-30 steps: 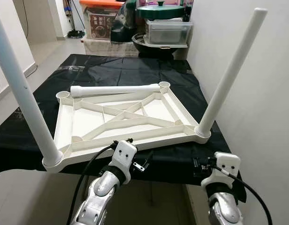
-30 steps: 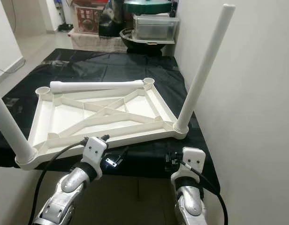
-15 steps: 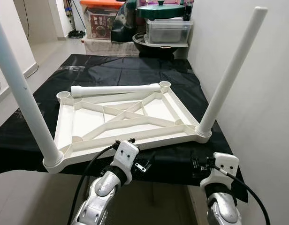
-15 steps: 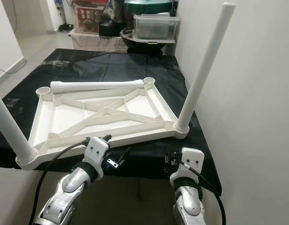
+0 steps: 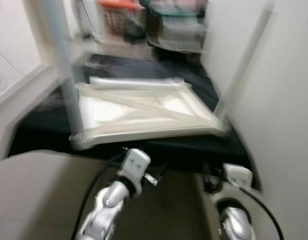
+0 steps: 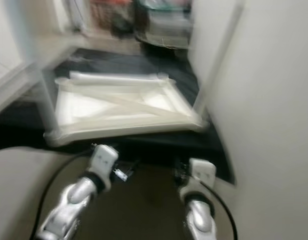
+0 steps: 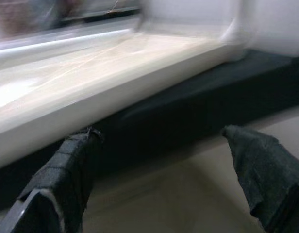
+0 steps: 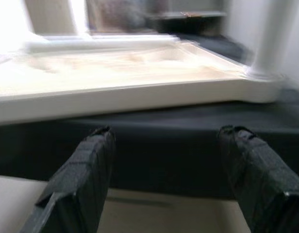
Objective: Building children table
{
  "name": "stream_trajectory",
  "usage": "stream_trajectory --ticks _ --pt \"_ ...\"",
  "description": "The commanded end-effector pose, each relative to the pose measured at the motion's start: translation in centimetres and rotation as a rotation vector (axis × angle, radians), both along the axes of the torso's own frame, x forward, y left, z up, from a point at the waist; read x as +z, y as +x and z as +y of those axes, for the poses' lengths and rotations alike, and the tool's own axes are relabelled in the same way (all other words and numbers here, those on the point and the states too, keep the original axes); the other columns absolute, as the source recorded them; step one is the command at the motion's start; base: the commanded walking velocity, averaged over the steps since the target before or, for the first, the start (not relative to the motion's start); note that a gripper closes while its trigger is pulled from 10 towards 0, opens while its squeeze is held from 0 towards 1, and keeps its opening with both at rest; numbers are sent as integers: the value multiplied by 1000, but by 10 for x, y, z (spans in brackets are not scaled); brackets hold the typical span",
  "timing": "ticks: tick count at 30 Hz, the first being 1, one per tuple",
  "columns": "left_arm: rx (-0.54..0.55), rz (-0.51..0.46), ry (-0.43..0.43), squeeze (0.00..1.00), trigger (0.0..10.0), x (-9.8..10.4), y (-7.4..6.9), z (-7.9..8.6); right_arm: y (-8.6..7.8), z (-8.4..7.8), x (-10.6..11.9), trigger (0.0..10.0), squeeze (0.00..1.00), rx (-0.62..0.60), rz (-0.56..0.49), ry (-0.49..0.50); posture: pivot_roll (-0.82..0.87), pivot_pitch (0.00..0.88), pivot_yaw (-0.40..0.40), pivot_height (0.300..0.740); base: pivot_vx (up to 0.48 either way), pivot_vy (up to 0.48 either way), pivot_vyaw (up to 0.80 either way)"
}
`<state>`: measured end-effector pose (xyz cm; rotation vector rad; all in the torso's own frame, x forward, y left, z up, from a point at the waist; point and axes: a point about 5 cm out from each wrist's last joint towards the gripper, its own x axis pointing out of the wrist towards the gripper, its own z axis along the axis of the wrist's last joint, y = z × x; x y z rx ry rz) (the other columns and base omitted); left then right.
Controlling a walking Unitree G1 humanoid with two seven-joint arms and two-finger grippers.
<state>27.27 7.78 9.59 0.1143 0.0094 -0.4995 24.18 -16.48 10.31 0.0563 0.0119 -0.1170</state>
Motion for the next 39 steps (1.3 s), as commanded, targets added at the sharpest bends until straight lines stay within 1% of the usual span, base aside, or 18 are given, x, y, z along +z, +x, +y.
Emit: stream_trajectory --ticks 1,2,3,5,6,7,11,12,13,15,19,21,25,27,29,37,38,39 --pt "28 -38 -33 0 10000 13 8 1 -2 -5 -2 10000 0 -20 19 -20 55 0 -54 740 0 0 0" --pt "65 -32 -49 0 10000 12 9 7 -2 -7 -1 10000 0 -41 14 -27 49 0 -52 740 0 0 0" --pt "65 -32 -49 0 10000 12 9 7 -2 -7 -1 10000 0 -41 14 -27 49 0 -52 740 0 0 0" --pt "252 -6 -68 0 10000 9 15 34 -6 -16 -1 10000 0 -122 14 -38 46 0 -47 740 0 0 0" --pt "317 -1 -68 0 10000 9 17 43 -7 -19 -2 10000 0 -148 19 -38 44 0 -51 740 0 0 0" --pt "333 -1 -64 0 10000 8 18 47 -8 -21 -3 10000 0 -169 23 -37 48 0 -52 740 0 0 0" --pt "334 -14 -49 0 10000 10 17 48 -9 -23 -3 10000 0 -186 25 -45 45 0 -51 740 0 0 0" --pt "388 -37 -26 0 10000 12 17 54 -9 -25 -3 10000 0 -198 23 -53 43 0 -46 740 0 0 0" --pt "388 -37 -26 0 10000 12 17 54 -9 -25 -3 10000 0 -198 23 -53 43 0 -46 740 0 0 0" --pt "480 -63 1 0 10000 13 16 62 -10 -26 -3 10000 0 -211 24 -62 43 0 -46 740 0 0 0" --pt "501 -85 1 0 10000 17 17 60 -10 -27 -2 10000 0 -232 22 -72 43 0 -46 740 0 0 0" --pt "540 -118 22 0 10000 20 16 61 -11 -30 -2 10000 0 -259 23 -74 41 0 -48 740 0 0 0" --pt "562 -149 43 0 10000 23 15 62 -11 -31 -3 10000 0 -266 30 -74 41 0 -48 740 0 0 0" --pt "588 -169 71 0 10000 25 15 65 -11 -31 -3 10000 0 -269 32 -75 41 0 -48 740 0 0 0" --pt "679 -201 172 0 10000 29 16 73 -11 -31 -3 10000 0 -277 32 -80 41 0 -48 740 0 0 0" --pt "774 -193 237 0 10000 31 20 81 -11 -32 -2 10000 0 -286 30 -87 41 0 -47 740 0 0 0" --pt "841 -114 229 0 10000 26 21 86 -11 -32 -2 10000 0 -294 26 -90 41 0 -47 740 0 0 0" --pt "841 -114 229 0 10000 26 21 86 -11 -32 -2 10000 0 -294 26 -90 41 0 -47 740 0 0 0"
